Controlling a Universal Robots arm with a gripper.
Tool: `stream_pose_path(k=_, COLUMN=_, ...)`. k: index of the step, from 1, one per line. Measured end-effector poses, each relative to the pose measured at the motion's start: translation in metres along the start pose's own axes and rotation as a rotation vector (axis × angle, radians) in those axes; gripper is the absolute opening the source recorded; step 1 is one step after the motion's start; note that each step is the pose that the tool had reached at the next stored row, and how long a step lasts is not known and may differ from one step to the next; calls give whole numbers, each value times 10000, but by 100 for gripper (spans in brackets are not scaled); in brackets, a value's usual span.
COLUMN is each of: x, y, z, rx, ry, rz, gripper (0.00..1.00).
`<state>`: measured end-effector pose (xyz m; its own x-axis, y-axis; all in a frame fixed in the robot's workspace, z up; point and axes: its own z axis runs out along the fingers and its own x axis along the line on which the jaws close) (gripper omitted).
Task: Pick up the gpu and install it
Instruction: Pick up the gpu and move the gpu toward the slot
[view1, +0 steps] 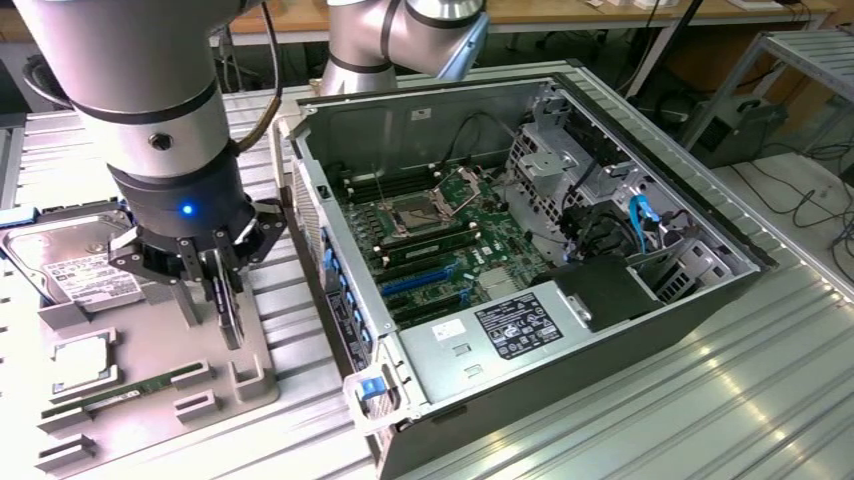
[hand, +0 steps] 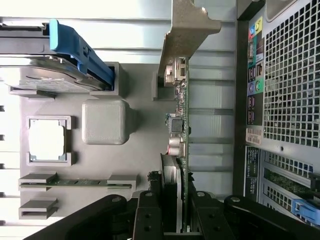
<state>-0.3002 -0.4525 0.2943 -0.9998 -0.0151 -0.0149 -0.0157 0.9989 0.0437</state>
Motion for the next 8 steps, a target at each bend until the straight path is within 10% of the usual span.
stream_pose_path(k=8, x=-3, y=9, z=-198, rx=-1, ry=-1, rz=0, gripper=28)
